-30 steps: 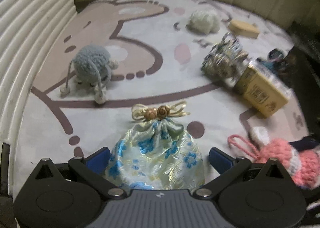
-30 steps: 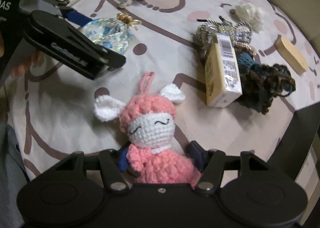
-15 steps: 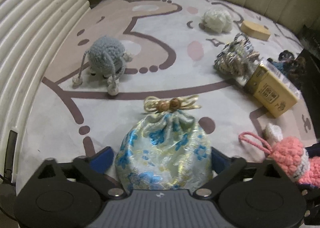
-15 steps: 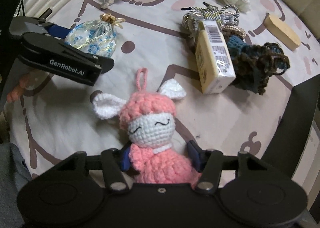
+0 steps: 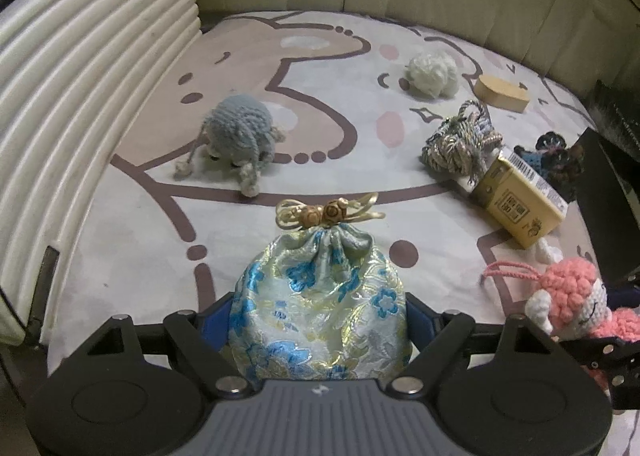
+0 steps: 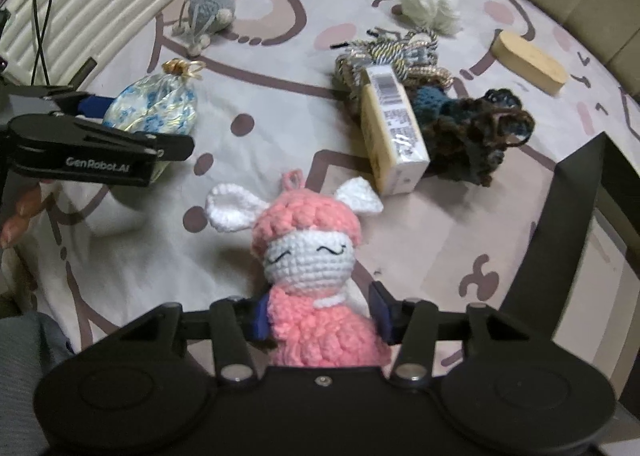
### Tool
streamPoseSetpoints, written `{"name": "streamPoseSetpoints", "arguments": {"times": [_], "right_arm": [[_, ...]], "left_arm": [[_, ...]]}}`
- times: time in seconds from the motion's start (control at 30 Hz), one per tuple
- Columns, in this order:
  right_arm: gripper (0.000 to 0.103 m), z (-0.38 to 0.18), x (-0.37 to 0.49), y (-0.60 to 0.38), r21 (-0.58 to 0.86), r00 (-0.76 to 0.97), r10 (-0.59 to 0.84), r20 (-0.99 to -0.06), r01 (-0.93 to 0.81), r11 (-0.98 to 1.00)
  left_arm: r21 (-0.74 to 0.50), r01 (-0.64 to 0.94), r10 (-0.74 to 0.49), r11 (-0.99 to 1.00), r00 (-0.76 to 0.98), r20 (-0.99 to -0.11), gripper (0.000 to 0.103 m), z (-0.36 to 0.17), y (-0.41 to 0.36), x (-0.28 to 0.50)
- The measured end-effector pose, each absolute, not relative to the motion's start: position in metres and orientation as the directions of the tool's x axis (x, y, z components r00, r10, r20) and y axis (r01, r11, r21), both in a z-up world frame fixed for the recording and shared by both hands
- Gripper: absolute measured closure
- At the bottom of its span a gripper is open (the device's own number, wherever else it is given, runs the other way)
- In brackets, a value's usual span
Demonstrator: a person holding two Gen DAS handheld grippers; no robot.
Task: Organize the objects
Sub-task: 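Close the left tool on the floral pouch while the right tool grasps the pink bunny, then lift and carry the pouch and bunny with both tools over the black box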
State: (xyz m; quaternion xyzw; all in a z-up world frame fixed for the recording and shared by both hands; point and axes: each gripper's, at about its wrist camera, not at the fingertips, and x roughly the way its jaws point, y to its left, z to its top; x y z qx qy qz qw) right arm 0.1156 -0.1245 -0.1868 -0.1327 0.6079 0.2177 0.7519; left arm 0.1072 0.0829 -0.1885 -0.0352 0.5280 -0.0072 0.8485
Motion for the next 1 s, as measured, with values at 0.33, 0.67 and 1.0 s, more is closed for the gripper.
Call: {"name": "streamPoseSetpoints", "arguments": {"times": [0.33,0.67,1.0], "right_arm": [[0.053,-0.167,0.108,-0.117,0.052,0.214,0.174,-0.961,-0.478,0.877],[0.053,-0.155,0.102,-0.116,0.035,0.245,0.167,-0.955,-0.467,0.884],[0.053,-0.135,0.094,-0.119,0.031,0.285,0.173,-0.943,-0.443,0.896]], "left_arm": [[-0.074,-0.034,-0.051,0.997,0.444,-0.894,0.019,-0.175,0.089,0.091],[-0.075,-0.047,-0.045,0.996,0.454,-0.890,0.019,-0.161,0.094,0.079],[-0.084,-0.036,-0.055,0.996,0.489,-0.870,0.019,-0.134,0.091,0.073]]}}
